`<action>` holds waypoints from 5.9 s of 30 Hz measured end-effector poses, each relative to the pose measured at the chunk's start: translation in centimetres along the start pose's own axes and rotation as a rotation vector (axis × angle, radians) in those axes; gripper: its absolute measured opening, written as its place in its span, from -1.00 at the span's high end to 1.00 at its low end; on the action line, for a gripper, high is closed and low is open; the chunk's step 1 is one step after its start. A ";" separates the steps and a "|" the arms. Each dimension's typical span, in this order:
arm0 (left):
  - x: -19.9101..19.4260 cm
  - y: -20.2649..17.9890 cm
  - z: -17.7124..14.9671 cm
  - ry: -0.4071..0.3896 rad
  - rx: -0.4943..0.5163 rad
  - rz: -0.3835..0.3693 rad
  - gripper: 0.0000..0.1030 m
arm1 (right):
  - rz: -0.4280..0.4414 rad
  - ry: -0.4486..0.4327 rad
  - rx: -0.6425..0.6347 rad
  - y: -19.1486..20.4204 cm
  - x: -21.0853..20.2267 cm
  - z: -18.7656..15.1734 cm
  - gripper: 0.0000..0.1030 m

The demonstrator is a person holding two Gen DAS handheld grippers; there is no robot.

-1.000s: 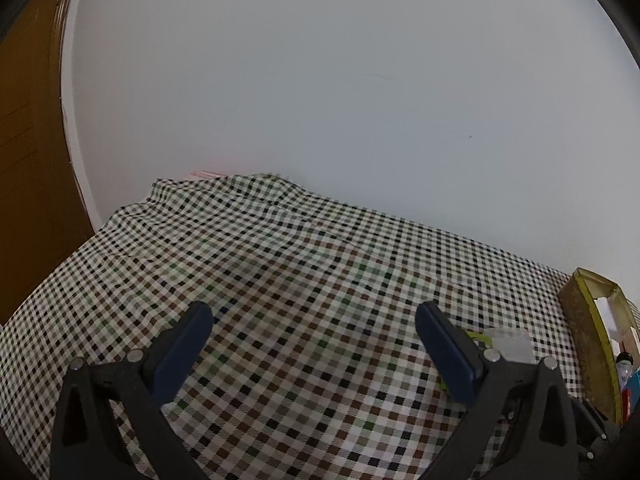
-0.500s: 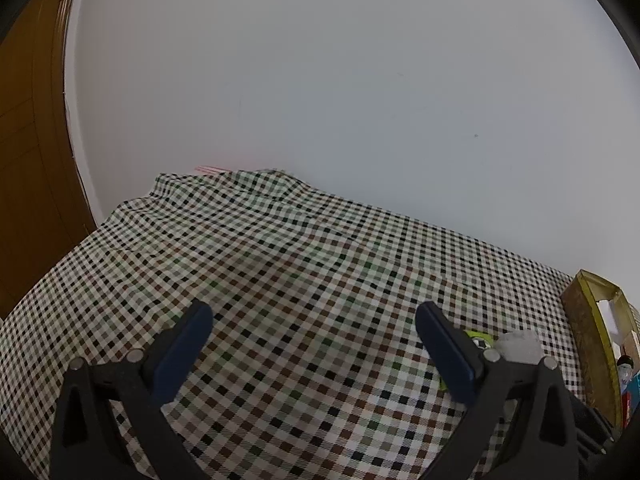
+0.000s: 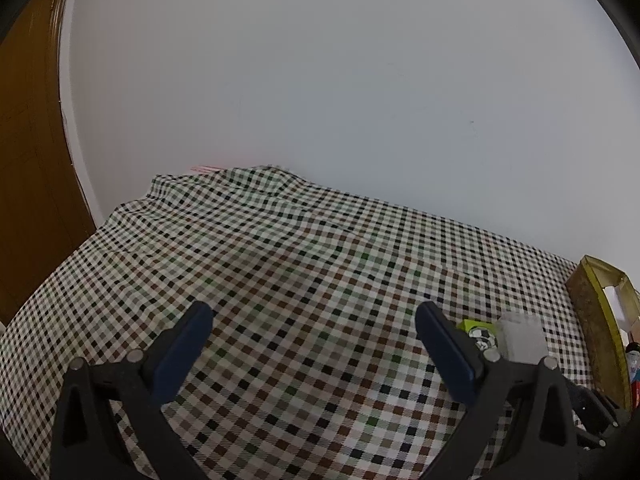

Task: Organize rigid objects
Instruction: 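Lift the clear plastic box with the right tool while the left tool grasps the green block, then carry the clear box and green block with both tools over the tin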

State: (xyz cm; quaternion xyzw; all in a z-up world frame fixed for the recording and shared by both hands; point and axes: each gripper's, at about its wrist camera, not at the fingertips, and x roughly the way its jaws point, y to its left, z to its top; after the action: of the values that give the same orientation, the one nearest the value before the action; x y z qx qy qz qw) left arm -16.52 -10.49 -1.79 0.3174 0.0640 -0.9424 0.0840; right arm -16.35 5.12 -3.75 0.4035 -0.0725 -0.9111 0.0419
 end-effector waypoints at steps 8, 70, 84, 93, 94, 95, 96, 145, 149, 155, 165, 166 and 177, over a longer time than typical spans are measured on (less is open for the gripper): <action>-0.4 -0.7 -0.2 -0.014 0.027 -0.056 -0.99 | 0.000 -0.083 -0.003 -0.4 -2.4 -0.5 -0.07; 0.4 -8.9 -0.7 0.026 0.168 -0.254 0.41 | 0.023 -0.214 0.078 -6.0 -7.3 -1.2 -0.12; -2.4 -11.6 -1.3 -0.026 0.183 -0.293 0.41 | 0.032 -0.287 0.031 -7.4 -9.4 -1.2 -0.12; -3.8 -14.6 -2.0 -0.042 0.193 -0.344 0.41 | 0.024 -0.321 0.052 -10.2 -10.5 -0.9 -0.12; -3.9 -14.9 -2.0 -0.043 0.194 -0.349 0.41 | 0.021 -0.324 0.054 -10.5 -10.5 -0.9 -0.12; -4.1 -15.3 -2.1 -0.048 0.194 -0.355 0.41 | 0.019 -0.328 0.060 -10.9 -10.7 -0.9 -0.12; -4.3 -15.5 -2.1 -0.051 0.193 -0.359 0.41 | 0.020 -0.330 0.065 -11.3 -10.8 -0.8 -0.12; -8.0 -30.0 -3.6 -0.064 0.335 -0.477 0.41 | -0.074 -0.357 0.215 -26.5 -12.9 1.8 -0.12; -7.8 -30.0 -3.7 -0.058 0.347 -0.472 0.41 | -0.090 -0.357 0.209 -26.3 -12.3 2.1 -0.12; -7.2 -30.6 -3.6 -0.027 0.367 -0.427 0.41 | -0.161 -0.358 0.151 -26.5 -12.1 2.5 -0.12; -6.2 -32.0 -4.5 0.032 0.391 -0.412 0.41 | -0.145 -0.306 0.211 -28.9 -10.1 3.5 -0.12; -6.3 -32.1 -4.6 0.031 0.394 -0.412 0.41 | -0.142 -0.305 0.219 -29.2 -10.0 3.5 -0.12; -6.0 -33.9 -5.7 0.062 0.441 -0.389 0.41 | -0.144 -0.267 0.216 -29.9 -9.0 3.9 -0.12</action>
State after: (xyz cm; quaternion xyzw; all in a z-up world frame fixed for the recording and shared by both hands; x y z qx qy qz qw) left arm -15.23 24.34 -0.41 0.3387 -0.0802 -0.9217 -0.1714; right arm -13.72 36.23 0.48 0.2852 -0.1459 -0.9442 -0.0770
